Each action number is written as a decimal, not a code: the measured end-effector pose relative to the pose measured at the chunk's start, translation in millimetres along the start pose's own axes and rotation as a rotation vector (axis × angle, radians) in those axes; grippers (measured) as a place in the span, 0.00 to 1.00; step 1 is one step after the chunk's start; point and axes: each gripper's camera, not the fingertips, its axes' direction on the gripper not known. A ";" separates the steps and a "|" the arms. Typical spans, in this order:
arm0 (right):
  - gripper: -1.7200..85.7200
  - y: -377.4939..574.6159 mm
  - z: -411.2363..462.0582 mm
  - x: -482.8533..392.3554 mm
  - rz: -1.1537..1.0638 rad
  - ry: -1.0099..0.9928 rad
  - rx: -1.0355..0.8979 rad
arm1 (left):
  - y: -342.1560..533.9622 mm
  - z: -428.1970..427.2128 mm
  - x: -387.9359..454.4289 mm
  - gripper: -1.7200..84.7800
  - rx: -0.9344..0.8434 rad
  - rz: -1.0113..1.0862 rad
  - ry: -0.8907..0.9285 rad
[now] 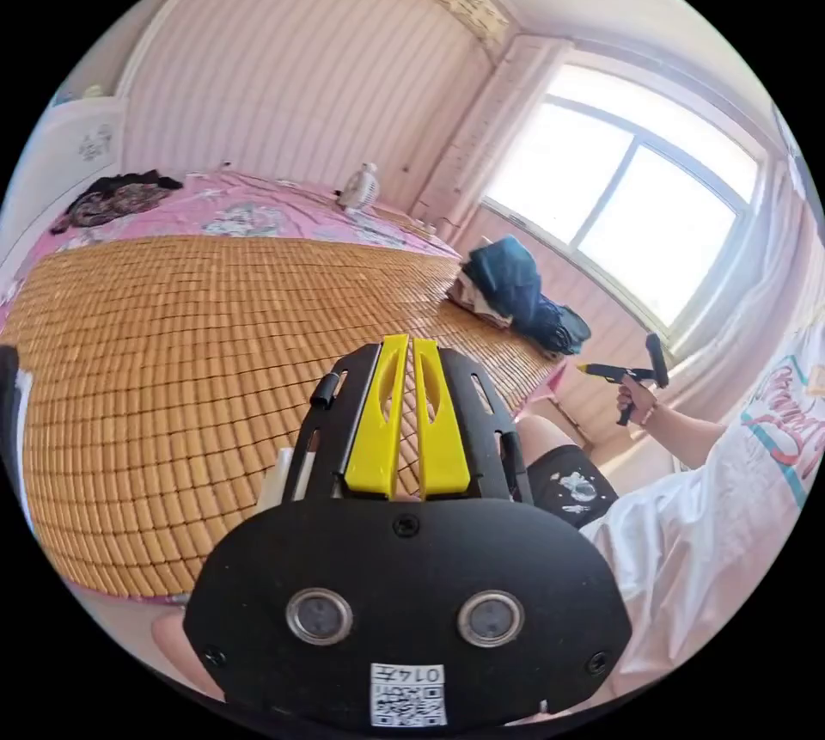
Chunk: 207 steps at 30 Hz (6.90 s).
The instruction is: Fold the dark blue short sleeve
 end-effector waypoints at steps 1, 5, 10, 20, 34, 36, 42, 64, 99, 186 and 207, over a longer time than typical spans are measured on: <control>0.09 5.4 -8.1 19.6 0.029 0.010 0.024 | -17.2 33.5 25.5 0.03 -0.039 0.066 0.081; 0.11 7.3 -25.5 65.9 0.045 0.094 0.065 | -61.0 145.7 126.0 0.09 -0.114 0.346 0.219; 0.12 -28.1 -41.7 116.6 0.001 0.183 0.132 | -97.4 266.7 229.0 0.14 -0.223 0.505 0.270; 0.17 -117.3 -23.5 189.1 0.017 0.169 0.148 | -140.9 458.0 386.7 0.18 -0.272 0.825 0.061; 0.01 -108.1 -72.9 191.5 -0.114 0.186 0.215 | -191.9 503.8 398.7 0.03 -0.374 0.700 -0.186; 0.01 -97.0 -105.3 184.2 -0.117 0.054 0.280 | -195.7 468.0 394.9 0.02 -0.313 0.708 -0.146; 0.02 -84.0 -194.9 118.0 -0.297 -0.233 0.444 | -193.5 290.7 339.3 0.02 -0.149 0.561 0.007; 0.03 -147.0 -43.5 -149.6 -0.388 -0.462 0.090 | -34.0 -62.8 83.3 0.01 -0.072 -0.039 -0.138; 0.03 -227.5 13.5 -370.9 -0.795 -0.800 -0.069 | -78.1 -143.1 13.4 0.01 0.190 0.111 0.075; 0.02 -229.8 45.7 -245.1 -0.595 -0.421 -0.474 | 40.4 -292.8 -146.6 0.01 -0.120 -0.593 0.268; 0.05 -141.2 189.5 -227.8 -0.328 -0.283 -0.486 | -4.5 -268.1 -167.5 0.01 -0.046 -0.563 0.201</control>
